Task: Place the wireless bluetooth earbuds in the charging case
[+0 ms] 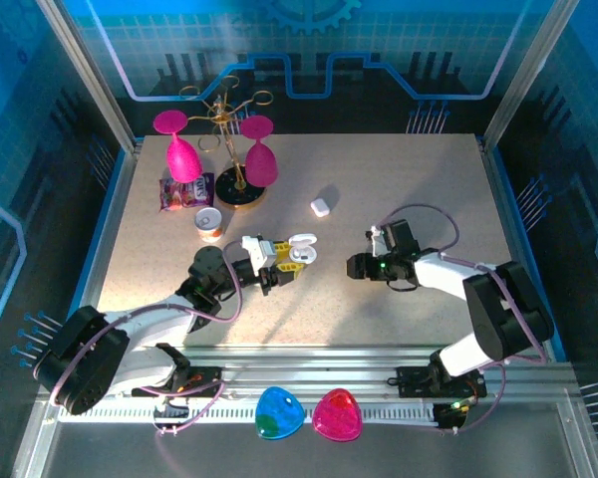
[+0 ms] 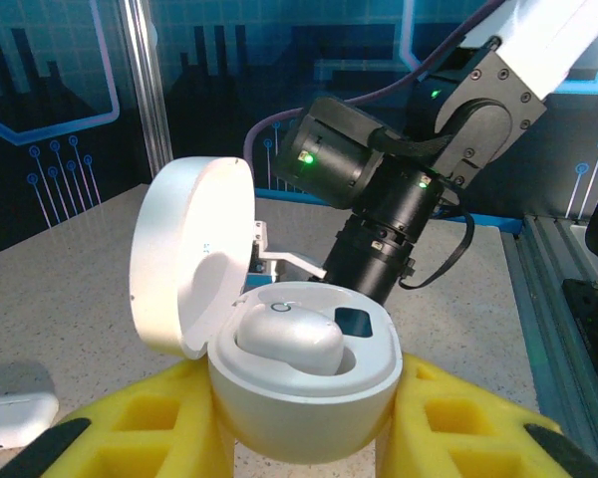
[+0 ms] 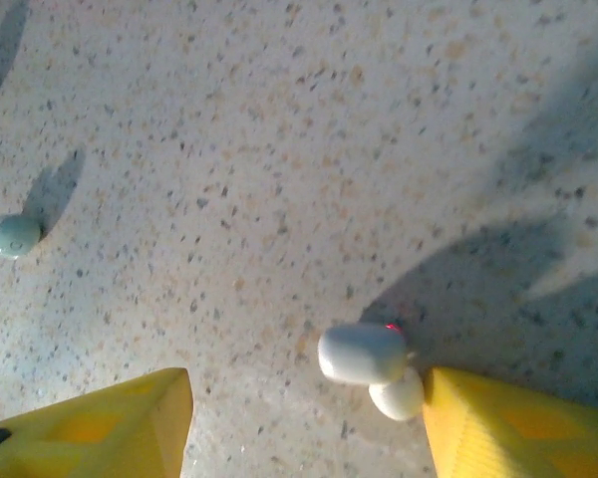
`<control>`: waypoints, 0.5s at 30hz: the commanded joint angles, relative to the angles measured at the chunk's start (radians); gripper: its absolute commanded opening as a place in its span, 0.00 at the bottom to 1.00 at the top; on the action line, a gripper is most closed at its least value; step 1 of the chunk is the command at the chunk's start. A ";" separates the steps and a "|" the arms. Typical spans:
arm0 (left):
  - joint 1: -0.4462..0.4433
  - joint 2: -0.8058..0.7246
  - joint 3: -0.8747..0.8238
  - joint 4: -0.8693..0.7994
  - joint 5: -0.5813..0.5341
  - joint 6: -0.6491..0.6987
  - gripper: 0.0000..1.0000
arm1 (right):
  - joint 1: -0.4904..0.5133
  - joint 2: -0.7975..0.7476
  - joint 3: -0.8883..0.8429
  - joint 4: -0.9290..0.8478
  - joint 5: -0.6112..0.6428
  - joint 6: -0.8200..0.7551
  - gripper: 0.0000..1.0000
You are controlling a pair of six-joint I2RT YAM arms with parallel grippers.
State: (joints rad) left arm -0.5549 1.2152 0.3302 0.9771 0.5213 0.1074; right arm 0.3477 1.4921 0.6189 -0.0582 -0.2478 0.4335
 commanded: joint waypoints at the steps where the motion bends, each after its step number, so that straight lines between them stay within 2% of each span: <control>1: -0.005 0.012 0.029 0.048 0.022 0.000 0.23 | 0.034 -0.037 -0.025 -0.041 -0.049 0.027 0.63; 6: -0.004 0.019 0.033 0.048 0.022 0.000 0.23 | 0.043 -0.081 -0.040 0.001 -0.102 0.040 0.62; 12: -0.005 0.023 0.032 0.050 0.020 0.001 0.23 | 0.016 -0.141 -0.035 -0.042 0.003 0.018 0.62; 15: -0.005 0.028 0.029 0.060 0.021 -0.002 0.23 | -0.036 -0.094 -0.017 -0.029 -0.025 0.012 0.62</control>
State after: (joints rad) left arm -0.5549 1.2301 0.3317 0.9779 0.5213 0.1070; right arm 0.3511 1.3705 0.5888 -0.0696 -0.2771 0.4541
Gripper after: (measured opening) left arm 0.332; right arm 0.621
